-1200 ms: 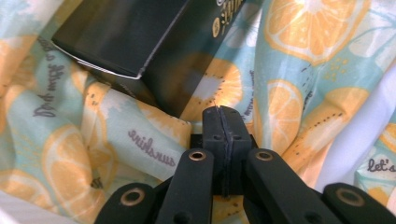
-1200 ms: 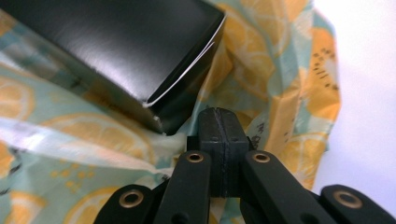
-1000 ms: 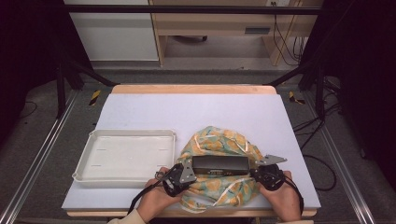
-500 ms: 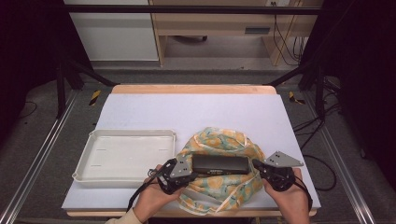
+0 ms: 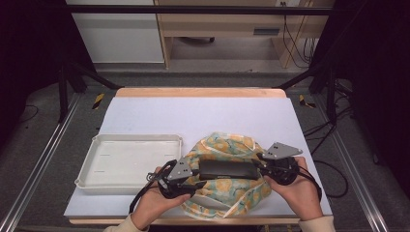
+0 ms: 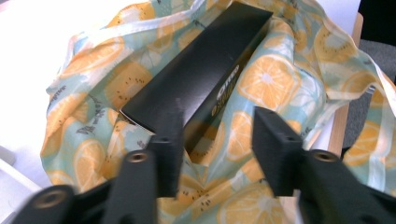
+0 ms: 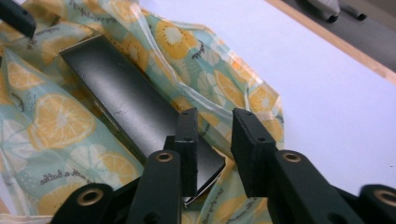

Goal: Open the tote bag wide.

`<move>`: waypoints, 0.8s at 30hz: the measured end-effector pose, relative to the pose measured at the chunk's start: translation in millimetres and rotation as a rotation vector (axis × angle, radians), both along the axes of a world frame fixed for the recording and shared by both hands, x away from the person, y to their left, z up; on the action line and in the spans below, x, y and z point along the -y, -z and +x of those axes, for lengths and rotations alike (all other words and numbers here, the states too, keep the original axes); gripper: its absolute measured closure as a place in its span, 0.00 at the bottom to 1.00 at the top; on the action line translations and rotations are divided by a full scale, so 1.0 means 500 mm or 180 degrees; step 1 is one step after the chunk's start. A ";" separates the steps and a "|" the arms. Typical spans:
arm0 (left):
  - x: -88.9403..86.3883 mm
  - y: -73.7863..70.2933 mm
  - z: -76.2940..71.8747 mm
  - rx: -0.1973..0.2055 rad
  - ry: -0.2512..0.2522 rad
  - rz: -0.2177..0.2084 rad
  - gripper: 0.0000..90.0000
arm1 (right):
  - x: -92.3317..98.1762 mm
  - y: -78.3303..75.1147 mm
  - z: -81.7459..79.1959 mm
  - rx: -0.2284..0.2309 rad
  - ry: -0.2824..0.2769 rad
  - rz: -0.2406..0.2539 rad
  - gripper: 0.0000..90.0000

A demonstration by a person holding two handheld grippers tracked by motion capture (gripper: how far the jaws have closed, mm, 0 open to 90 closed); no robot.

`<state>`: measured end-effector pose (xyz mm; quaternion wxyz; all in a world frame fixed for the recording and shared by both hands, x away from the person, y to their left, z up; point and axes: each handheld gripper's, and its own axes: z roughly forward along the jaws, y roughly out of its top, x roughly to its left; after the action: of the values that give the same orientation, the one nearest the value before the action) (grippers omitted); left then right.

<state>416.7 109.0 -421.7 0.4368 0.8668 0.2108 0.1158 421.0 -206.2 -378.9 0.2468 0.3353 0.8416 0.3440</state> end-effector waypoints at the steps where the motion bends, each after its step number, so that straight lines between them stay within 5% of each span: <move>1: -0.001 0.000 0.002 0.0008 -0.0021 -0.0020 0.51 | -0.001 0.001 0.003 -0.0011 -0.0020 -0.0021 0.76; 10: -0.017 -0.015 0.011 -0.0004 -0.0157 -0.0239 0.35 | -0.019 0.013 0.015 -0.0169 -0.0205 -0.0145 0.63; 16: -0.009 -0.010 0.007 0.0037 -0.0075 -0.0094 0.30 | -0.023 0.014 0.023 -0.0212 -0.0253 -0.0229 0.60; 24: 0.021 0.029 0.013 -0.0090 -0.0119 -0.0082 0.24 | -0.028 0.025 0.032 -0.0305 -0.0274 -0.0306 0.59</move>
<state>423.0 98.6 -436.3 0.4427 0.8586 0.2347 0.1089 437.2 -192.0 -391.3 0.2071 0.3026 0.8817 0.2971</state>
